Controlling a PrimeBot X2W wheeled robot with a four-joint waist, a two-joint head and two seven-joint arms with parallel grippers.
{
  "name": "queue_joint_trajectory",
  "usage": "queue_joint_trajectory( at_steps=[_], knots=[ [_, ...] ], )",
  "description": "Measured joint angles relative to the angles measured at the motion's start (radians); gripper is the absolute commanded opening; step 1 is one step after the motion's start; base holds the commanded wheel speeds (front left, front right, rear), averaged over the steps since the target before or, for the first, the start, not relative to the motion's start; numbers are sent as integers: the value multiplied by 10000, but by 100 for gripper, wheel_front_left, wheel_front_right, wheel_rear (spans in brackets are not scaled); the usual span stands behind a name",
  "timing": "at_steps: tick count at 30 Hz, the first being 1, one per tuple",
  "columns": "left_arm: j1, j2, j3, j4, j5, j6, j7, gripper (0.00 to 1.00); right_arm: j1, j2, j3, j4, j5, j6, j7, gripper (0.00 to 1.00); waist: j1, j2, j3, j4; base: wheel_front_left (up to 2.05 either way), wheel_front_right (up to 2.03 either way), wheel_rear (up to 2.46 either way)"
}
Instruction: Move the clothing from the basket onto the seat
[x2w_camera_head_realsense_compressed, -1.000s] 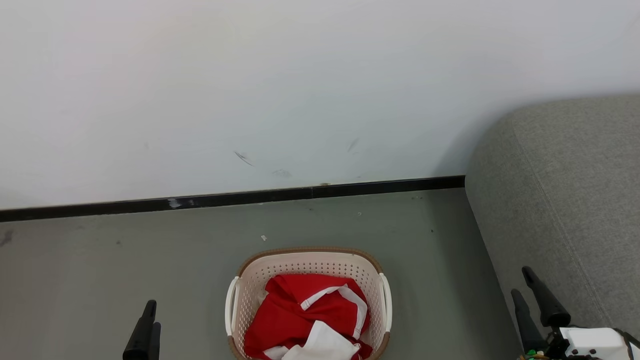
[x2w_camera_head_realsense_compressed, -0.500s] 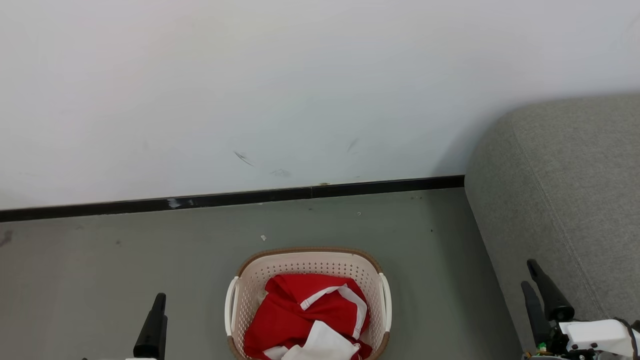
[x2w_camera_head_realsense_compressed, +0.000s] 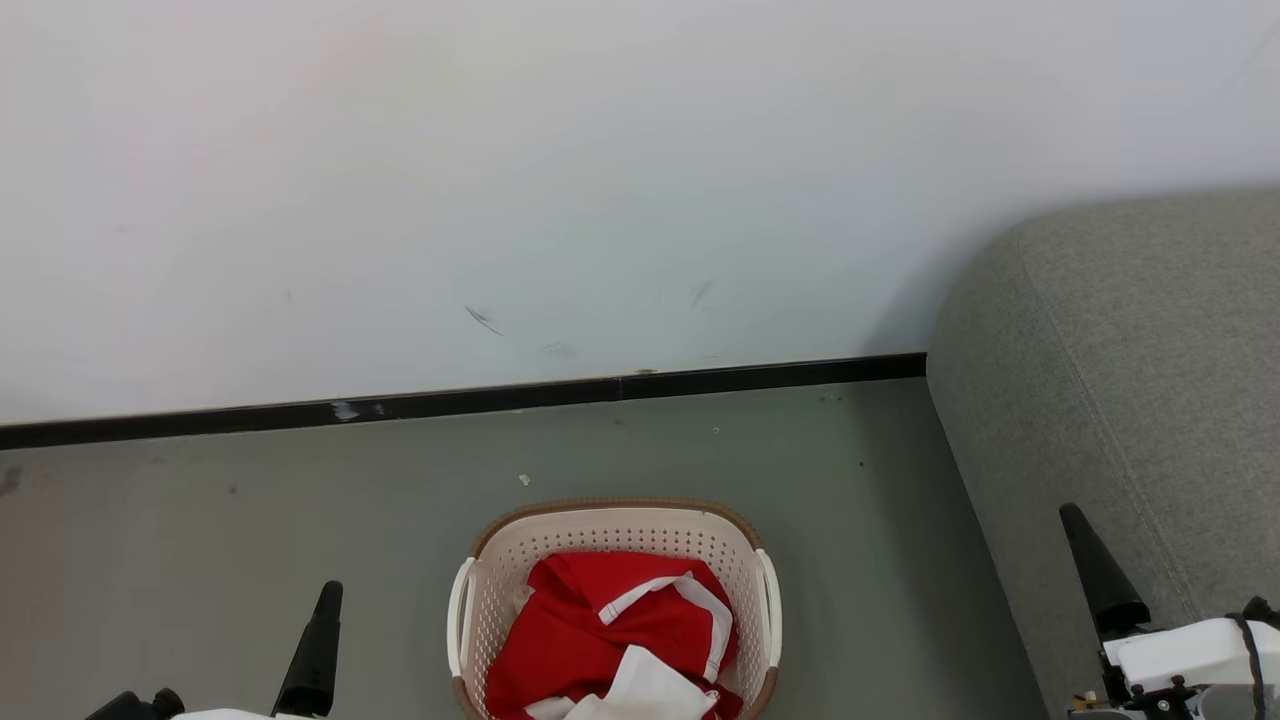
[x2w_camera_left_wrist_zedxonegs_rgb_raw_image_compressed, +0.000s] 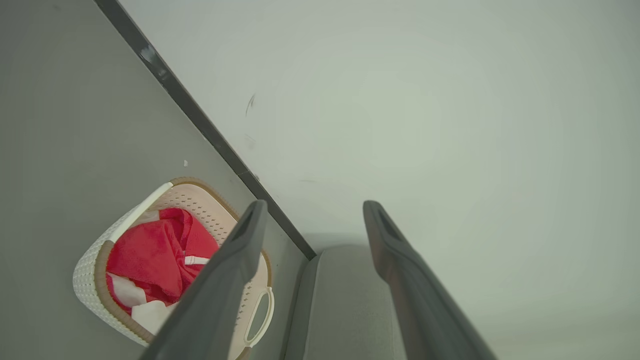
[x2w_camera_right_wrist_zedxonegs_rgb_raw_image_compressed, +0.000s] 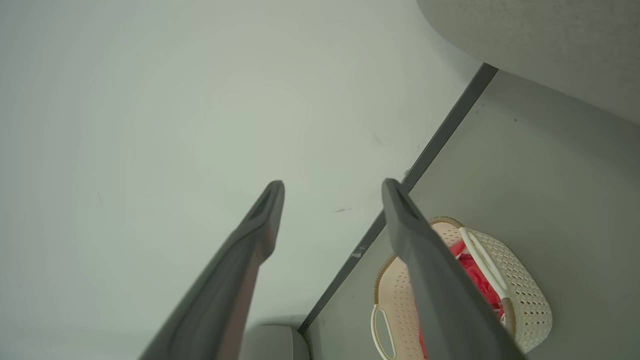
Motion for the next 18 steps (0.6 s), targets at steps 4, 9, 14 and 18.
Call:
queue_joint_trajectory(
  at_steps=[4,9,14,18],
  knots=[
    [-1,79,-61,-98,782,58,-127,100,12,-35,0,-140,-905,2,-136,100,33,0,-58,-7,0,0,0],
    [-1,102,-182,-215,1649,238,-322,100,175,-27,-12,-226,-1988,2,-303,100,59,0,-96,-8,0,0,0],
    [-2,119,-330,-332,2648,397,-522,100,215,8,-56,-351,-3271,2,-529,100,65,0,-112,-13,0,0,0],
    [0,100,-405,-418,3358,493,-694,100,345,94,-94,-495,-4255,2,-700,100,39,0,-107,-28,0,0,0]
  ],
)
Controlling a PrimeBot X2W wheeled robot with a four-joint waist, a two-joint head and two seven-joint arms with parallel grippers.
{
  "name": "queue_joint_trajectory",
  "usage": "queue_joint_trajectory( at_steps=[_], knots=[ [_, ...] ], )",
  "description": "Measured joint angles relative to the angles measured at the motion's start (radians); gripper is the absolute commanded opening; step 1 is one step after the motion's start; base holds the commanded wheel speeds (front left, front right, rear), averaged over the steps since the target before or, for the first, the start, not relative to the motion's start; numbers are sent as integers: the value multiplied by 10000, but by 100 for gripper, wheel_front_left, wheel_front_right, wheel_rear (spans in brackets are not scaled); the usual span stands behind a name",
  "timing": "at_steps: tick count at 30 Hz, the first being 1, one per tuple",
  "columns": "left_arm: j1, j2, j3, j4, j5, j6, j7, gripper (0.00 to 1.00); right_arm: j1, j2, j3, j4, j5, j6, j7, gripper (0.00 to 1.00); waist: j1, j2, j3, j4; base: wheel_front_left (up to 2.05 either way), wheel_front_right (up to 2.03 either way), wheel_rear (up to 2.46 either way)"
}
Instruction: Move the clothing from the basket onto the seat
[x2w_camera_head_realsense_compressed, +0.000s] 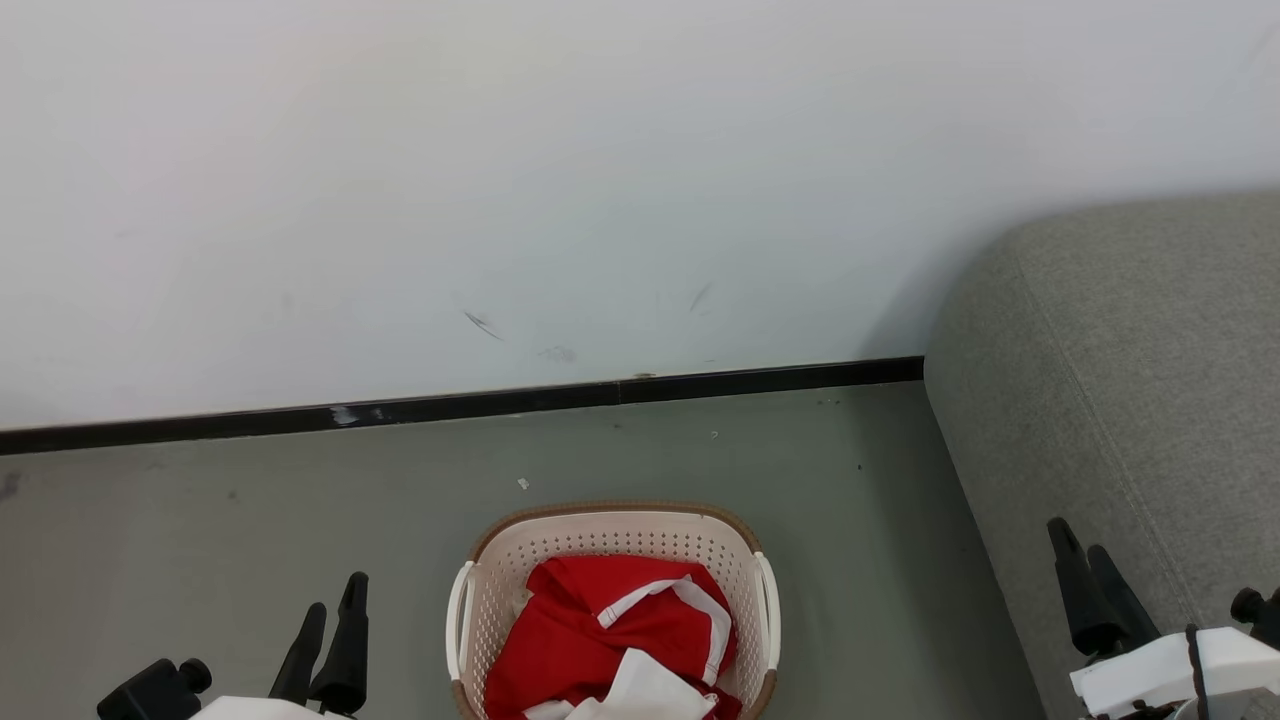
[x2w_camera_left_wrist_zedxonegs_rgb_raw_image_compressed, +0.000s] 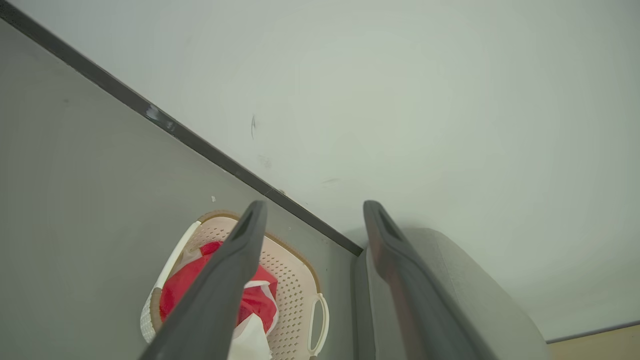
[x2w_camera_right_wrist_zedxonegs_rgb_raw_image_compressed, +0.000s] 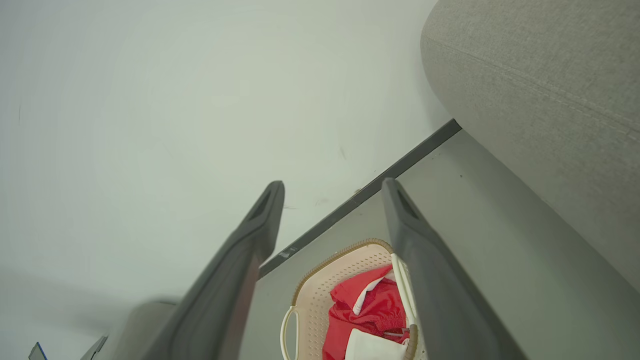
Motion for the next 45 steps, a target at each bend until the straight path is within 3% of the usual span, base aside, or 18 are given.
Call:
queue_joint_trajectory(
  at_steps=[11,16,45],
  knots=[
    [4,-52,-115,-217,1523,96,-376,100,29,96,-29,-224,-2092,0,-433,100,-96,0,46,-40,0,0,0],
    [43,-56,-165,-305,2234,111,-566,100,90,105,-54,-293,-2999,0,-617,100,-122,0,66,-54,0,0,0],
    [294,-44,-376,-675,6349,94,-1578,100,352,167,-341,-495,-7722,0,-1651,100,-142,0,56,-238,0,0,0]
  ],
)
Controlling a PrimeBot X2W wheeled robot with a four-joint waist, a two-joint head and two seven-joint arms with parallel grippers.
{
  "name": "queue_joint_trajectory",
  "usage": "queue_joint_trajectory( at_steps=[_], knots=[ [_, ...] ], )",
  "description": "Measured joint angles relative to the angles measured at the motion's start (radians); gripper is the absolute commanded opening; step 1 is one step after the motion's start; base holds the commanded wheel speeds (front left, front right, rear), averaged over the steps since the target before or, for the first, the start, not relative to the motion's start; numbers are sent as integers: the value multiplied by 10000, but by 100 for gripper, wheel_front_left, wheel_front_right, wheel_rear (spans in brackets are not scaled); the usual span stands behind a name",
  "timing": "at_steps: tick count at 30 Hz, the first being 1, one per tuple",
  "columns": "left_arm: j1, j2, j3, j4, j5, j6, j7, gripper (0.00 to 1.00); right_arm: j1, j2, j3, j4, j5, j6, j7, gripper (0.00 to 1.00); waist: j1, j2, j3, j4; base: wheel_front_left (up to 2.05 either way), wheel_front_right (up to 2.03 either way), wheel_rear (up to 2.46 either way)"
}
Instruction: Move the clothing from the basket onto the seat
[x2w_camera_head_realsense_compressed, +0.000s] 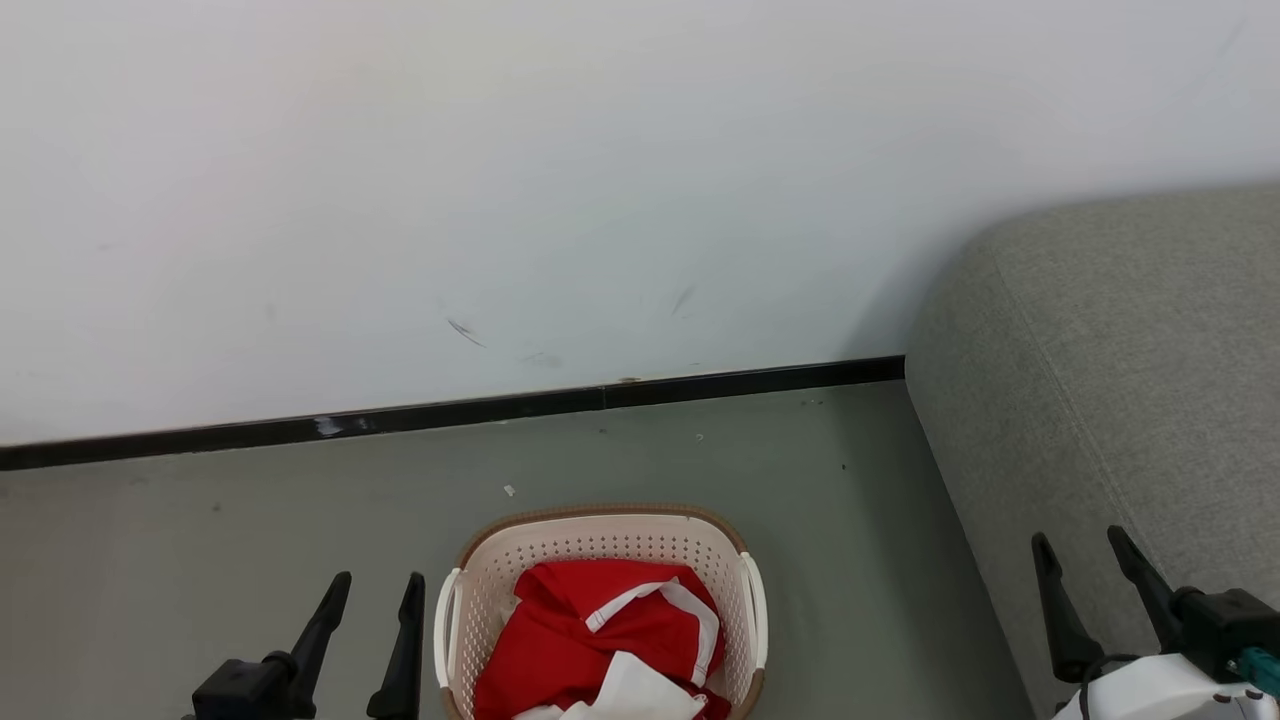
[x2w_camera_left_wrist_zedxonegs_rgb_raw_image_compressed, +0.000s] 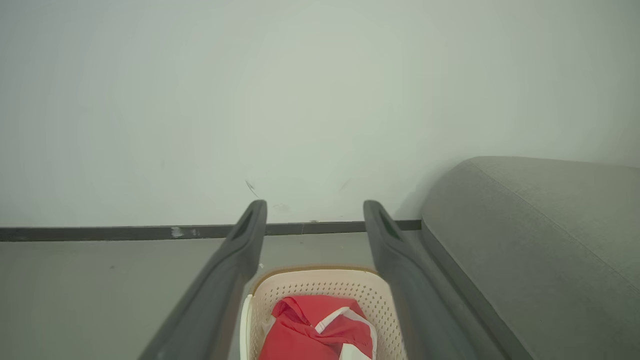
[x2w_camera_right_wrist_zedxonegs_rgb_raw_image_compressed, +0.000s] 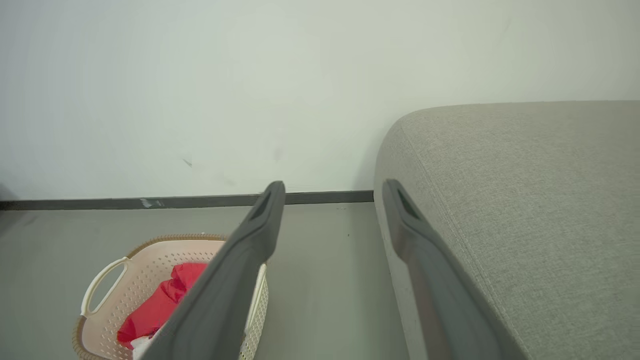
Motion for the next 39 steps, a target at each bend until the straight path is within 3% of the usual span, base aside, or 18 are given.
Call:
queue_joint_trajectory(
  at_steps=[6,39],
  knots=[
    [35,-2,-38,-8,650,-19,-182,100,58,19,-176,-33,-782,0,-198,100,0,0,39,-65,0,0,0],
    [-75,-98,-134,198,790,-213,-182,100,-131,54,-19,-79,-802,0,-198,100,-2,0,857,-256,0,0,0]
  ],
)
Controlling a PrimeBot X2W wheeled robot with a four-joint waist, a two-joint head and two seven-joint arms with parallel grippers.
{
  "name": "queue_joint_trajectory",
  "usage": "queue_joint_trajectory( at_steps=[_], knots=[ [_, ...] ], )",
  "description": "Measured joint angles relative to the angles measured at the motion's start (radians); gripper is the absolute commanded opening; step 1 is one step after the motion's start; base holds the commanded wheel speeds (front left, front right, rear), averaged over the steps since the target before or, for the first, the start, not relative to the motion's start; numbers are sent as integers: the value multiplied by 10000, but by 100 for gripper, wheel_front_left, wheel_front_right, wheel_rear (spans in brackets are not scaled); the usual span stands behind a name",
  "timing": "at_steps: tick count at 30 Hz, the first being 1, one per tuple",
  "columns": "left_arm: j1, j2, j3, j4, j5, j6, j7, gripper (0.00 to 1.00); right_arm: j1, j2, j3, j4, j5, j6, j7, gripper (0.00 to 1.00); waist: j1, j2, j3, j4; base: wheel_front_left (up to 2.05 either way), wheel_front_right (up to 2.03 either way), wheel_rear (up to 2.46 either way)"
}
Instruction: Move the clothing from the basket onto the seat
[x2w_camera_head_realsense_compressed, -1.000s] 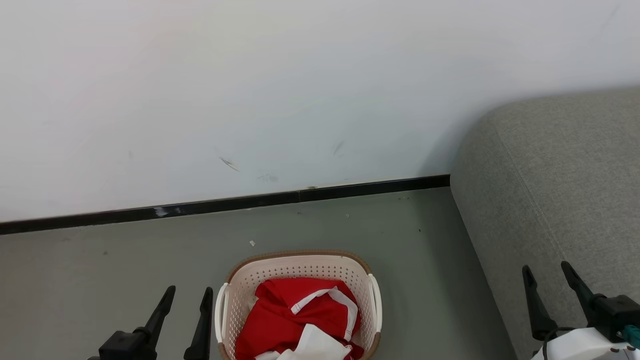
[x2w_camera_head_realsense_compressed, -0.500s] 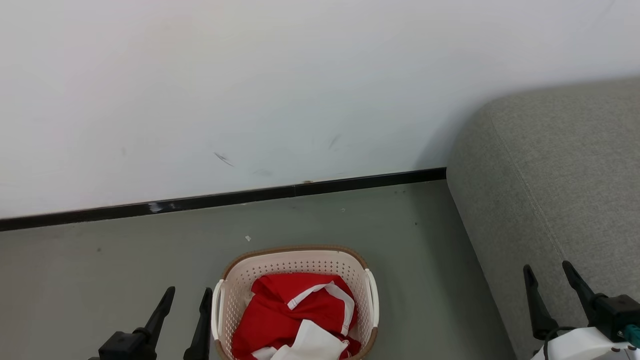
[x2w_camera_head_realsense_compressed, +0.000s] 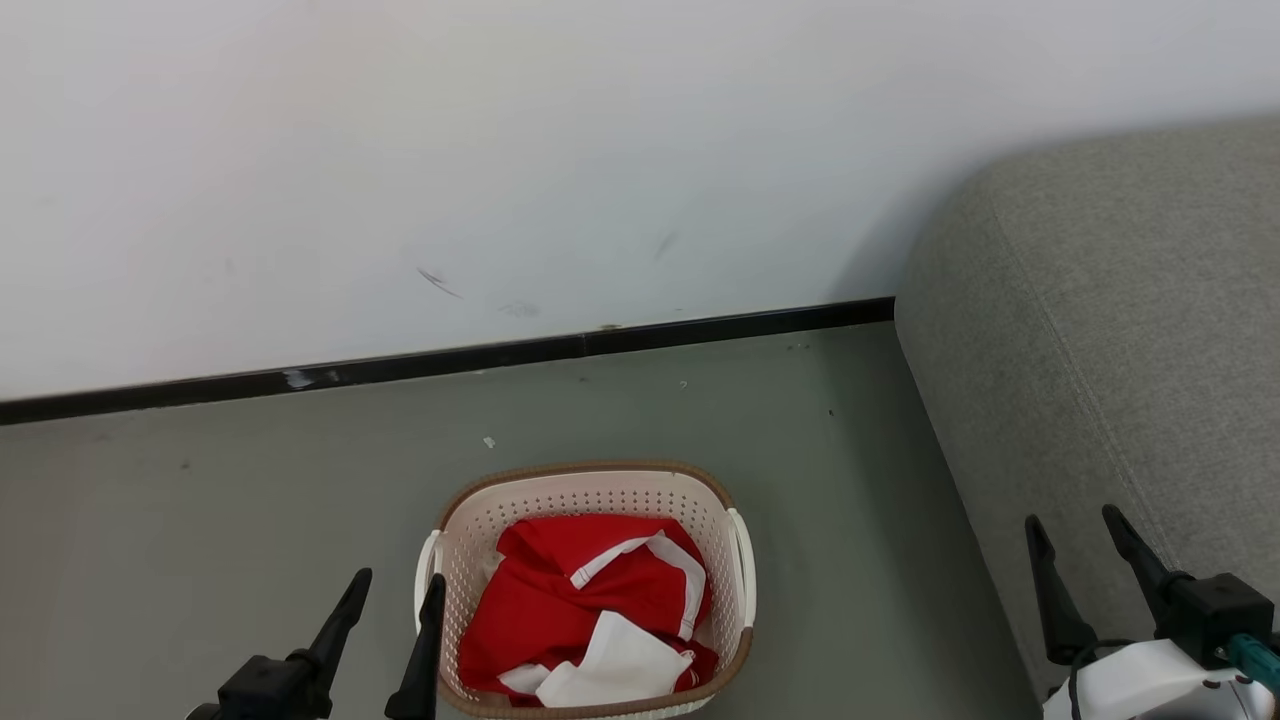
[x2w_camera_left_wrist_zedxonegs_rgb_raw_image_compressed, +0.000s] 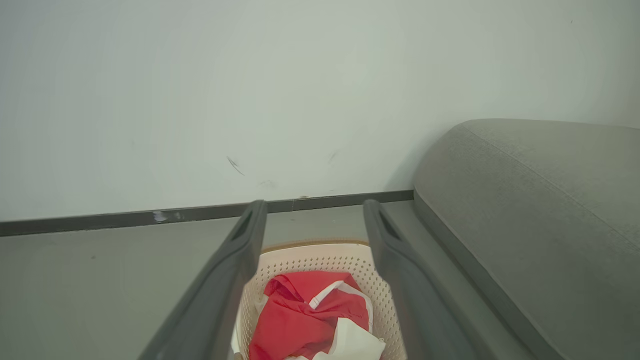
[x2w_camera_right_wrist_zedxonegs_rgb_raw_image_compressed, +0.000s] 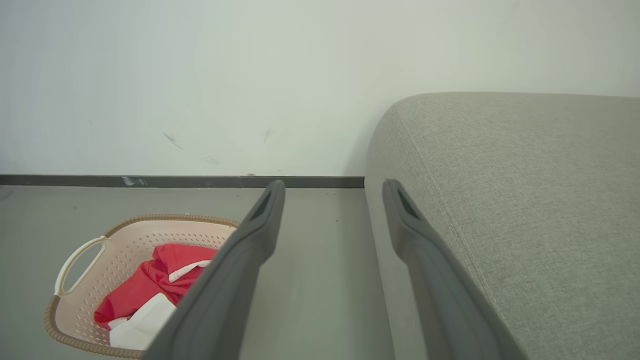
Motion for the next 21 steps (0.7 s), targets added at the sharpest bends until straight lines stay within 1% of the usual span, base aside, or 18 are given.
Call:
queue_joint_trajectory(
  at_steps=[15,21],
  knots=[
    [-773,-10,-681,148,148,-73,0,100,-703,-4,368,-165,10,0,0,100,-1,0,1081,10,0,0,0],
    [-1267,-10,-1062,412,497,-82,-2,100,-1060,-6,433,-253,113,0,0,100,-1,0,1634,-5,0,0,0]
  ],
)
